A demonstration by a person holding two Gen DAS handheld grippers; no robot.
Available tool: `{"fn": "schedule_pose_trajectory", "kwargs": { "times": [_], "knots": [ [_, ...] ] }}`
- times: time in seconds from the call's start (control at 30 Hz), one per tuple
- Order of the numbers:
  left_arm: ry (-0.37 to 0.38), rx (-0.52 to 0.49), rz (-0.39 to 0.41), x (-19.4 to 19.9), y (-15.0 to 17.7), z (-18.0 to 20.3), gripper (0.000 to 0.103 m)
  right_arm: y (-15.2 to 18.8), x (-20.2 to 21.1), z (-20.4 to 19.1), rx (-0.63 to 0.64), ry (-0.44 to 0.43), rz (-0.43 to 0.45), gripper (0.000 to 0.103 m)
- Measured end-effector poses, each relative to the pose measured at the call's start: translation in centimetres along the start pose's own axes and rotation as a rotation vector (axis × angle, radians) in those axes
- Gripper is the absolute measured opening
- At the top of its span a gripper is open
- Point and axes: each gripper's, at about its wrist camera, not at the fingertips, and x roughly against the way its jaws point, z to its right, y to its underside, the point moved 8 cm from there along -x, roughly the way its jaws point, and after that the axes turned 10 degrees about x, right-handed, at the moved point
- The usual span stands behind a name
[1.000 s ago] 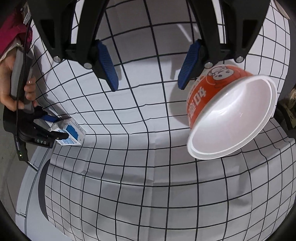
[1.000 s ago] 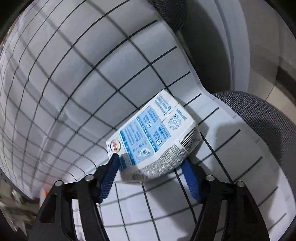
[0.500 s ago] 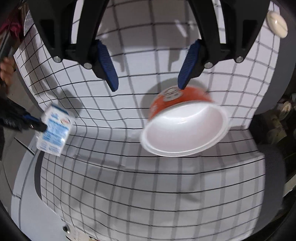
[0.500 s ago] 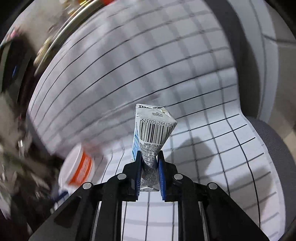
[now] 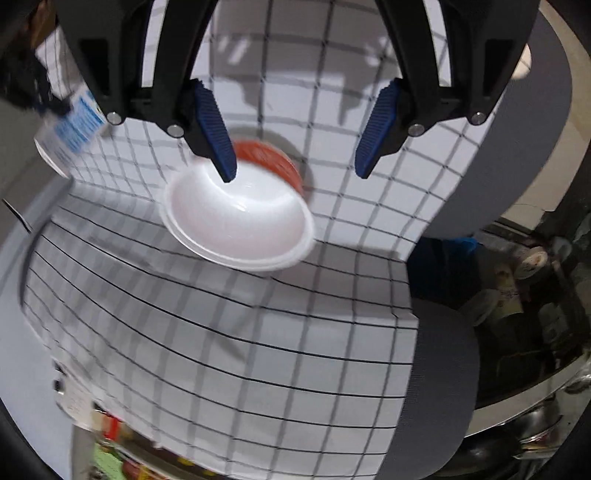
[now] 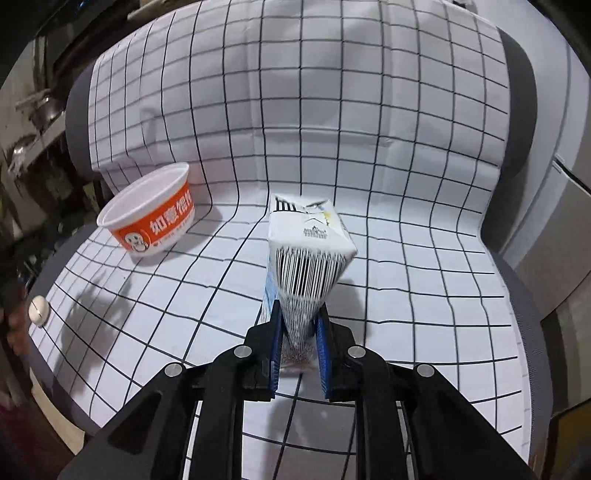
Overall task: Collect trash
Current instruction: 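Grasp the orange paper bowl rim with the left gripper while the right holds the carton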
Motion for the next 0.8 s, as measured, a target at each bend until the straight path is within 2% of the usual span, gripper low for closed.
{"fn": "schedule_pose_trajectory", "kwargs": {
  "times": [0.17, 0.3, 0.4, 0.43, 0.47, 0.57, 0.67, 0.8],
  "knots": [
    [-0.014, 0.07, -0.069, -4.0, -1.3, -0.5, 0.065, 0.6, -0.4, -0.6, 0.008, -0.011, -0.004, 0.018],
    [-0.046, 0.103, -0.093, -5.8, -1.5, -1.1, 0.062, 0.4, 0.0, -0.2, -0.005, -0.01, 0.016, 0.018],
    [-0.022, 0.108, -0.115, -6.4, -1.3, -1.1, 0.037, 0.1, 0.7, 0.1, -0.015, 0.0, 0.038, 0.018],
    [-0.009, 0.093, -0.121, -6.3, -1.1, -0.8, 0.022, -0.1, 1.2, 0.3, -0.02, 0.004, 0.052, 0.018],
    [0.004, 0.073, -0.125, -6.2, -0.8, -0.4, 0.016, -0.2, 1.6, 0.4, -0.025, 0.006, 0.062, 0.018],
    [0.047, 0.006, -0.083, -4.3, -0.3, 1.2, 0.006, -0.8, 3.4, 1.0, -0.043, 0.015, 0.109, 0.018],
    [0.126, -0.039, -0.047, -1.7, 0.5, 3.3, 0.003, -1.2, 5.5, 1.6, -0.058, 0.021, 0.15, 0.018],
    [0.169, -0.123, -0.04, 2.1, 3.2, 6.4, 0.003, -0.9, 8.4, 2.5, -0.081, 0.033, 0.192, 0.018]
  ]
}}
